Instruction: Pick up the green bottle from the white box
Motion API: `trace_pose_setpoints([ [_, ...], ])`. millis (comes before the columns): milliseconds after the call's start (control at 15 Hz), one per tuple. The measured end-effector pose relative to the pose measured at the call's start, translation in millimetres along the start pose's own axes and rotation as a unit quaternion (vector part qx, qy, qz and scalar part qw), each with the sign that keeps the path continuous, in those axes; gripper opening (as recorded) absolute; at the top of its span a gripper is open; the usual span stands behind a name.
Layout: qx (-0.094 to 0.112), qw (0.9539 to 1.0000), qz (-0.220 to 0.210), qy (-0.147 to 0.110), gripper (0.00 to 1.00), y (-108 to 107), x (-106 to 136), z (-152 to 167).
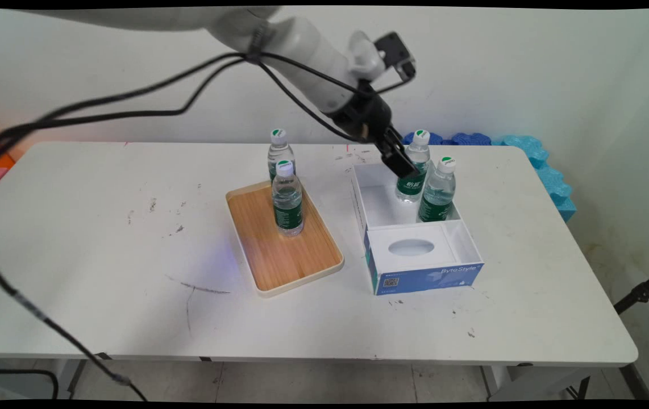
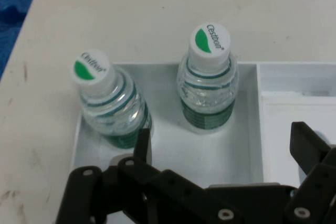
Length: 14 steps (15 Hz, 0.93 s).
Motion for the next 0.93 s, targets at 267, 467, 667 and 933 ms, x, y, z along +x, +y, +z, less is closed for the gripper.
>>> trace_pose_setpoints([
  [267,-0.014,0.9999,0.008,-0.005,1.00,-5,5,46],
  [467,-0.023,0.9997,0.011,-0.006,1.00,-7,9,73],
  [667,-0.029,0.9995,0.013,-0.005,1.00,-7,11,91],
  [933,-0.034,0.9993,0.016,-0.004,1.00,-6,14,112],
])
